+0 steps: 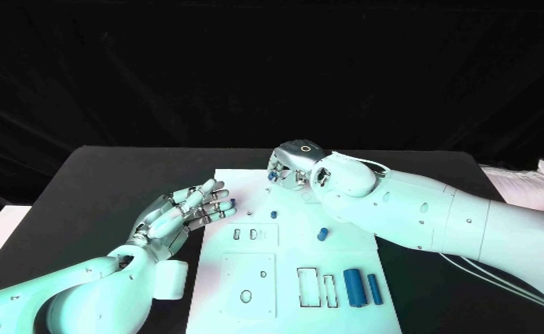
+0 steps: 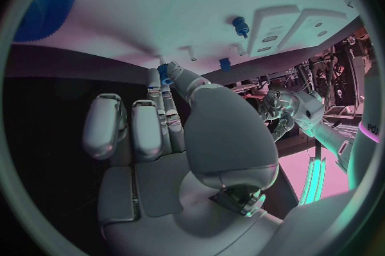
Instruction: Assemble the parts on the task board
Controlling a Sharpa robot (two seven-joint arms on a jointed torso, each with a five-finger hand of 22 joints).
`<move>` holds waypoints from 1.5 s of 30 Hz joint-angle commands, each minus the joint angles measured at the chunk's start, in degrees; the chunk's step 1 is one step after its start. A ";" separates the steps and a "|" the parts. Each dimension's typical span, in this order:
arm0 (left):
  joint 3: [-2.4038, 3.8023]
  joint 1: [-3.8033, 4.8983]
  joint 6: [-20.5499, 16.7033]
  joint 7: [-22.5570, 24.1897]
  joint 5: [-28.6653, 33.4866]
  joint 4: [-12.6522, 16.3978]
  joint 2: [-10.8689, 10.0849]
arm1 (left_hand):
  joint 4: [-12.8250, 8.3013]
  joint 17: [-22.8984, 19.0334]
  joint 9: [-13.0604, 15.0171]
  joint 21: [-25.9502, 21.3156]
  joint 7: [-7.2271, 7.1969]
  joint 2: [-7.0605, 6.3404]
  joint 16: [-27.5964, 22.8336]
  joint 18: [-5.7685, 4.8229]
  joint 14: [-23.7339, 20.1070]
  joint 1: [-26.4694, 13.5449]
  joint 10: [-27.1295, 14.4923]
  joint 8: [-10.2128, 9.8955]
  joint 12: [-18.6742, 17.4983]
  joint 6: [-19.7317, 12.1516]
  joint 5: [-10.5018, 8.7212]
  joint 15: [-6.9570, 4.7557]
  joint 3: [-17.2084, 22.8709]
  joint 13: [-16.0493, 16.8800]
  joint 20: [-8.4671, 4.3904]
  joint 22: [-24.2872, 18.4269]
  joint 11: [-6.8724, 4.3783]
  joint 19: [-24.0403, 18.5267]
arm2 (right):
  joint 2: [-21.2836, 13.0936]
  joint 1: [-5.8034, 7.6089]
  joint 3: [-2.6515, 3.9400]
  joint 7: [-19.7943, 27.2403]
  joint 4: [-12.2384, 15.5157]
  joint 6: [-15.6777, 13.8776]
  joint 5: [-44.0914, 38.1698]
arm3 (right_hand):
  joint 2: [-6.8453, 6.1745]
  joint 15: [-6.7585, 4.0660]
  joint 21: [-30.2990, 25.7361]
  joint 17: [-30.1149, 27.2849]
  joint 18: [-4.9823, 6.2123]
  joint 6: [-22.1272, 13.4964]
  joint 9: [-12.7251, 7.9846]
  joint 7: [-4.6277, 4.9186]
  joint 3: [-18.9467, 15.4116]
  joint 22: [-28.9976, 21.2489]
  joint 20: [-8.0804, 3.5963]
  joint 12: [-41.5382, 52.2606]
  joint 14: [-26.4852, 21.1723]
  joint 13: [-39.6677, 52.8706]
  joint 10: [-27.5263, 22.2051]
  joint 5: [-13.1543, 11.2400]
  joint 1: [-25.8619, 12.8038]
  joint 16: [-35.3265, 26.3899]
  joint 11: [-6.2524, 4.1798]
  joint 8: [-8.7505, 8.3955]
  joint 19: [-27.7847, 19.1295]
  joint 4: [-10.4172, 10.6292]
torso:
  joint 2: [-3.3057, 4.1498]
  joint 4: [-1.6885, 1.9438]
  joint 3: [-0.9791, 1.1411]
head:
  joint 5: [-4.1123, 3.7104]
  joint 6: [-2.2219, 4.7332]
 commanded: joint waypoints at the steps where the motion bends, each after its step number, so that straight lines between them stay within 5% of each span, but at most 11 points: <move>1: 0.04 0.16 1.35 0.28 0.05 0.20 0.06 | -0.41 -0.06 -0.06 -0.25 0.74 0.40 -0.30 0.70 -0.06 0.21 -0.15 -0.28 -0.26 -0.06 0.31 0.50 0.08 -0.08 0.40 -0.08 0.31 0.01 | 0.22 -0.01 -0.01 0.25 -0.25 1.38 -0.15 | -0.45 -0.11 0.23 0.00 -0.63 0.70 1.67 -0.44 0.51 0.11 0.08 -0.26 2.28 -0.06 -0.33 0.26 -0.37 0.27 0.27 -0.15 0.53 0.94 | 0.14 0.02 0.01 | 0.10 -0.15; 7: 0.04 0.25 1.41 0.22 0.04 0.23 0.04 | -0.43 -0.06 -0.06 -0.26 0.74 0.40 -0.32 0.70 -0.06 0.21 -0.16 -0.29 -0.27 -0.06 0.31 0.50 0.09 -0.08 0.40 -0.09 0.31 0.00 | 0.46 -0.01 -0.04 -0.07 -0.48 1.87 -0.31 | -0.52 -0.09 0.23 0.02 -0.63 0.68 1.68 -0.42 0.47 0.12 0.09 -0.26 2.28 -0.06 -0.34 0.20 -0.44 0.30 0.29 -0.19 0.52 1.05 | 0.17 0.03 -0.02 | 0.19 -0.63; 18: 0.04 0.37 1.35 0.23 0.04 0.38 0.07 | -0.46 -0.08 -0.06 -0.30 0.76 0.40 -0.39 0.69 -0.11 0.20 -0.18 -0.34 -0.31 -0.07 0.30 0.52 0.11 -0.08 0.42 -0.13 0.33 -0.03 | 1.18 0.02 -0.07 -1.88 -1.25 2.84 -1.10 | -0.89 0.05 0.24 -0.07 -0.62 0.18 1.68 -0.23 0.45 0.07 0.21 -0.36 2.21 -0.17 -0.97 0.16 -0.68 0.37 0.48 -0.63 0.47 1.77 | 0.26 0.18 -0.09 | 0.03 -0.41; 28: 0.04 0.40 1.32 0.67 0.04 0.83 -0.01 | -0.48 -0.09 -0.06 -0.34 0.77 0.40 -0.44 0.69 -0.13 0.19 -0.20 -0.37 -0.33 -0.08 0.29 0.53 0.13 -0.08 0.43 -0.15 0.34 -0.05 | 1.55 0.05 -0.14 -3.00 -0.89 3.91 -1.44 | -2.49 0.76 -0.62 -0.54 -0.34 -1.76 1.41 0.53 0.23 -1.51 0.86 -0.48 1.92 -0.47 -3.89 0.11 -1.04 0.31 1.32 -1.33 -0.45 3.16 | 0.32 0.06 -0.03 | 0.11 -0.30; 31: 0.04 0.42 1.34 0.70 0.04 0.87 -0.06 | -0.48 -0.10 -0.06 -0.34 0.78 0.40 -0.45 0.69 -0.13 0.18 -0.21 -0.38 -0.33 -0.08 0.29 0.53 0.12 -0.08 0.43 -0.16 0.34 -0.05 | 1.59 0.07 -0.16 -3.35 -0.80 3.24 -1.45 | -3.91 1.43 -2.64 -1.91 0.29 -4.58 0.77 1.31 -0.42 -5.03 1.50 -0.46 1.49 -0.58 -7.26 0.06 -1.31 -0.49 2.13 -1.39 -2.25 3.89 | 0.33 0.12 -0.03 | 0.01 -0.25; 39: 0.04 0.48 1.50 0.64 0.04 0.77 -0.15 | -0.47 -0.10 -0.06 -0.36 0.80 0.41 -0.48 0.69 -0.13 0.13 -0.23 -0.41 -0.36 -0.10 0.28 0.54 0.13 -0.08 0.44 -0.18 0.36 -0.05 | 0.77 0.09 -0.17 -3.69 0.07 0.65 -1.43 | -5.39 1.66 -2.76 -0.62 0.39 -6.94 0.24 1.53 -1.88 -5.16 1.84 -0.15 1.67 -0.37 -8.04 -0.02 -1.55 0.35 2.32 -1.43 -2.12 4.86 | 0.31 0.02 0.04 | 0.42 -0.23; 45: 0.04 0.50 1.69 0.55 0.04 0.64 -0.33 | -0.48 -0.12 -0.07 -0.40 0.85 0.40 -0.55 0.69 -0.16 0.09 -0.29 -0.48 -0.40 -0.14 0.28 0.57 0.13 -0.09 0.46 -0.22 0.39 -0.07 | -3.07 0.17 -0.16 -4.11 3.77 -1.41 -0.65 | -5.25 1.41 -1.80 -0.58 0.09 -7.37 0.18 1.29 -2.12 -3.44 1.69 0.65 1.67 -0.03 -6.39 0.04 -0.88 0.47 1.93 -1.17 -1.13 5.48 | 0.28 0.01 0.00 | 0.31 -0.32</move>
